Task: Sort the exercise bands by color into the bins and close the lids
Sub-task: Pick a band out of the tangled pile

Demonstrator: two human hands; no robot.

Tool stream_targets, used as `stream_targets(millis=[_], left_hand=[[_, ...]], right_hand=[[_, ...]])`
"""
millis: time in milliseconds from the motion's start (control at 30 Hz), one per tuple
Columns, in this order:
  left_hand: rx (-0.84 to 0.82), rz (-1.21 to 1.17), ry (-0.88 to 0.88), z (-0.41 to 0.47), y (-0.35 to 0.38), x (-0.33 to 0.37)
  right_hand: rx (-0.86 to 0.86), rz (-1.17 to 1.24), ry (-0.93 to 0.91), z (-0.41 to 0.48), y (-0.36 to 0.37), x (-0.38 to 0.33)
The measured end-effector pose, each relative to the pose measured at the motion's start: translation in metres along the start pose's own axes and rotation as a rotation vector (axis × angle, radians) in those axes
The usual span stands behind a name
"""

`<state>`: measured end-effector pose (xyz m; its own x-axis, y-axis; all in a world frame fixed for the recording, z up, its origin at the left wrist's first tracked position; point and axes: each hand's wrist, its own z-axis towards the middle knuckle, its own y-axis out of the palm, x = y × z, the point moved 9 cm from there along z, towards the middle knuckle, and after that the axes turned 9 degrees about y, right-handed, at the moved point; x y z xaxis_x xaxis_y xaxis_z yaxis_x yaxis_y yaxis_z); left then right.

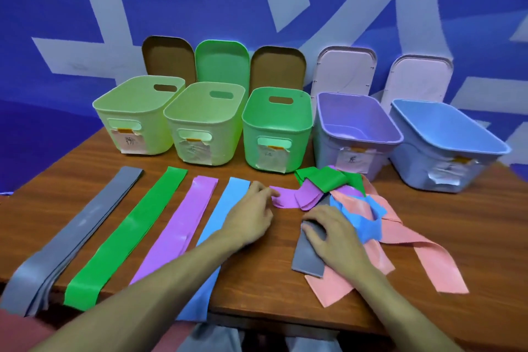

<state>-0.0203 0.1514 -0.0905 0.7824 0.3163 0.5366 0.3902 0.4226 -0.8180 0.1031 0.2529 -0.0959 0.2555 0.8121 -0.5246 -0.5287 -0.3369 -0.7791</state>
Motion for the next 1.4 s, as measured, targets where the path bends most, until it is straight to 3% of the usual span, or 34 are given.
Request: stream_targets(millis=[133,300,500,633,867,1133,1400], left_hand=[[-0.041,0.157,0.013,0.022,0.009,-0.006],[0.037,0.214,0.046,0.029,0.000,0.000],[0.195,-0.003,0.075,0.013,-0.038,0.019],[0.231,-0.395,0.079,-0.003,-0.066,0.033],[0.308,-0.395,0.112,0.000,-0.109,0.046],[0.408,-0.241,0.266,0.022,-0.167,0.094],[0.589,-0.334,0.259,0.017,-0.216,0.098]], right_hand=[[0.026,0.023,0.007,0.001,-0.002,0.003],[0.035,0.024,0.007,0.000,-0.004,0.002],[0.035,0.113,0.119,-0.003,-0.008,0.006],[0.000,0.122,0.182,-0.004,-0.011,0.001],[-0.050,0.164,0.274,0.024,-0.028,-0.024],[0.076,0.041,0.028,0.059,-0.083,-0.106],[0.148,0.298,0.040,0.079,-0.106,-0.144]])
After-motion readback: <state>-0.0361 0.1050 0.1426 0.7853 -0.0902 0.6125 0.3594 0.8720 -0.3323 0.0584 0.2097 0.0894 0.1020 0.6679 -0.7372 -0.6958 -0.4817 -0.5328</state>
